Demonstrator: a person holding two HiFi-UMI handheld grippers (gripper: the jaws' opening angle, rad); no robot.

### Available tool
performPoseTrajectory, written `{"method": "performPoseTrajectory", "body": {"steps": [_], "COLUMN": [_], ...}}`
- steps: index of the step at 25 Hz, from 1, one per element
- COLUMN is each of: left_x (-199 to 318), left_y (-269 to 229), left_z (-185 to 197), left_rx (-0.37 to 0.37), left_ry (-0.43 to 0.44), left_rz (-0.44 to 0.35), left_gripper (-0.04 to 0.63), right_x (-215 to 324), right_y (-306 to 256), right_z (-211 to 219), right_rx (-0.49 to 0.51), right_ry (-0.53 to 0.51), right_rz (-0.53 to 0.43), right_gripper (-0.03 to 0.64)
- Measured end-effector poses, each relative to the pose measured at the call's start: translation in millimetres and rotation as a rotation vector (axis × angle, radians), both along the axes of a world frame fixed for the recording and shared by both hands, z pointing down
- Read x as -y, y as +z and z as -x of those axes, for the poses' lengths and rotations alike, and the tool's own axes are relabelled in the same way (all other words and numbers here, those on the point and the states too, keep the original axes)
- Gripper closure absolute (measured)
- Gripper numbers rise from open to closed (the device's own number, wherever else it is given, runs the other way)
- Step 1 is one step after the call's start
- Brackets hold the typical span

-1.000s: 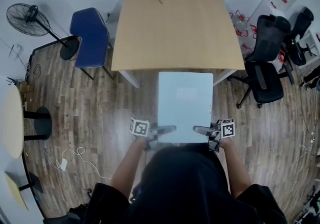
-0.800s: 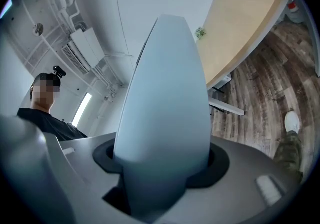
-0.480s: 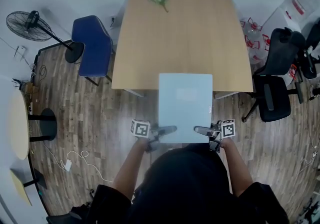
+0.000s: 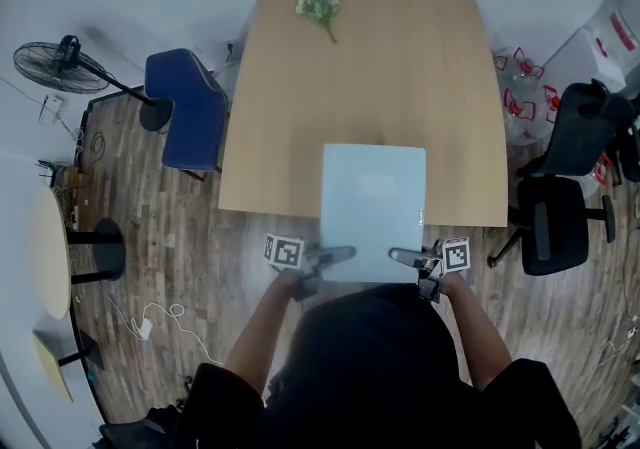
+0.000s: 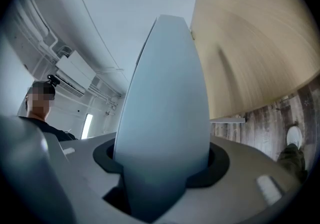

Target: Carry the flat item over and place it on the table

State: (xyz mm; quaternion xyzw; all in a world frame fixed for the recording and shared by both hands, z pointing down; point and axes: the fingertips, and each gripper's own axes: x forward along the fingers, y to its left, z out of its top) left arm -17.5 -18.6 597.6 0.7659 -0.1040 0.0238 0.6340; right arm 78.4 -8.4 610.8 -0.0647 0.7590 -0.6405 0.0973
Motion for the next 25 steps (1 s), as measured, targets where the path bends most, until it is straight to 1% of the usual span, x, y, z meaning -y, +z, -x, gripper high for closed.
{"method": "performPoseTrajectory", "body": {"steps": [4, 8, 11, 15, 19, 25], "left_x": [42, 72, 98, 134, 167, 216], "left_y": [6, 15, 19, 31, 46, 67], "left_z": [-14, -21, -24, -29, -23, -3], "left_rx": [0.027, 0.056, 0.071, 0.072, 0.063, 0.073], "left_ry": [-0.029, -0.066, -0.064, -0.050, -0.056, -0.065], "left_rz": [-0.008, 0.020, 0.029, 0.008, 0.002, 0.018], "left_gripper": [0.252, 0.244, 0.242, 0.238, 0.233, 0.224], "right_x": [44, 83, 109, 141, 177, 224], "right_y": [7, -2, 3, 18, 23, 42], "right_z": [-14, -18, -22, -29, -21, -3], "right_rx": [-0.005, 0.016, 0.011, -0.009, -0.032, -0.071], "right_ry": [-0.019, -0.045, -0.041, -0.020, -0.025, -0.016], "right_rz": [0.012, -0.013, -0.001, 0.029, -0.018, 0.013], "right_gripper": [0.328, 0.327, 0.325, 0.323, 0.320, 0.316]}}
